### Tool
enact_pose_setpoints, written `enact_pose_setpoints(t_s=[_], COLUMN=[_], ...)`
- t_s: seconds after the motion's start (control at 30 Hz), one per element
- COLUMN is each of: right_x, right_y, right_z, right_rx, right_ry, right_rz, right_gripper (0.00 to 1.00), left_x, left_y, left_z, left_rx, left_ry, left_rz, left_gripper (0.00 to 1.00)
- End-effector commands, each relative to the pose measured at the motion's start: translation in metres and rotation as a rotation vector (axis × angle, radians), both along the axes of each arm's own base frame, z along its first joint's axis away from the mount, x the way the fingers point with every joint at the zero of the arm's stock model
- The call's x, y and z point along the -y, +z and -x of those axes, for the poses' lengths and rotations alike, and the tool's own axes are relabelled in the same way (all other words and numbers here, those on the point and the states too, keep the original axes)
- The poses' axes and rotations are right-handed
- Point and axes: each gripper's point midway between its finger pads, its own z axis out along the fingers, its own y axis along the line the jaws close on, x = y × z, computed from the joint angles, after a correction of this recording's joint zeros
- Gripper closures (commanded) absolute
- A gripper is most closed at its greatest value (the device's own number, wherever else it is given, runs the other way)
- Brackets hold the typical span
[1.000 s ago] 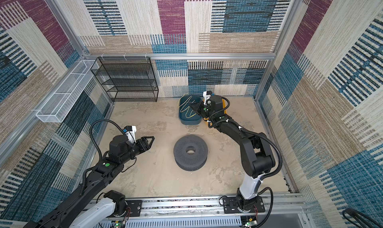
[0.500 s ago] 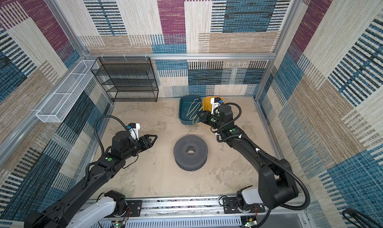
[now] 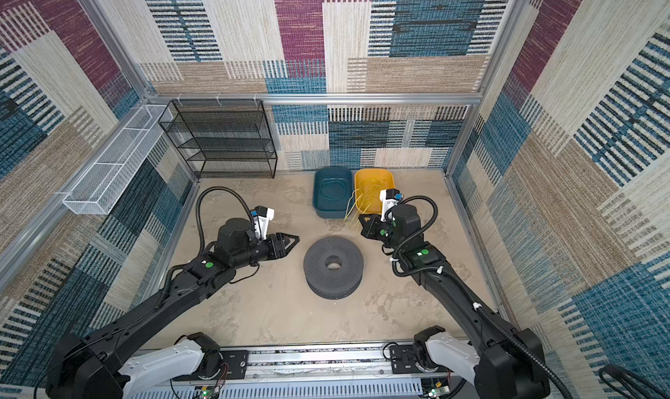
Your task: Wrap the cables
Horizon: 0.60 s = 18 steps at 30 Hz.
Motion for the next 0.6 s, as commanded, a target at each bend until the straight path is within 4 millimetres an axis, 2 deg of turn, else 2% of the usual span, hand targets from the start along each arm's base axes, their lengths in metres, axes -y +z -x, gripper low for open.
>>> enact_pose_setpoints(t_s=[0.0, 0.2, 0.57], right_x=[0.003, -0.002, -0.023], right_y=[-0.006, -0.011, -0.008], right_z=[0.007, 0.018, 0.032], right_rx=[0.01, 0.008, 0.01], right_ry=[-0.007, 0.017, 0.12], right_rz=[0.066, 0.087, 0.062], right_gripper=[1.0, 1.0, 1.0], left_x=[0.02, 0.054, 0.096], left_y=[0.008, 0.03, 0.037], left_z=[0.003, 0.007, -0.01], left_rx=[0.067, 0.126, 0.148], left_ry=[-0.105, -0.205, -0.257], left_rz=[-0.055, -0.078, -0.097], left_gripper=[0.46, 0.47, 0.48])
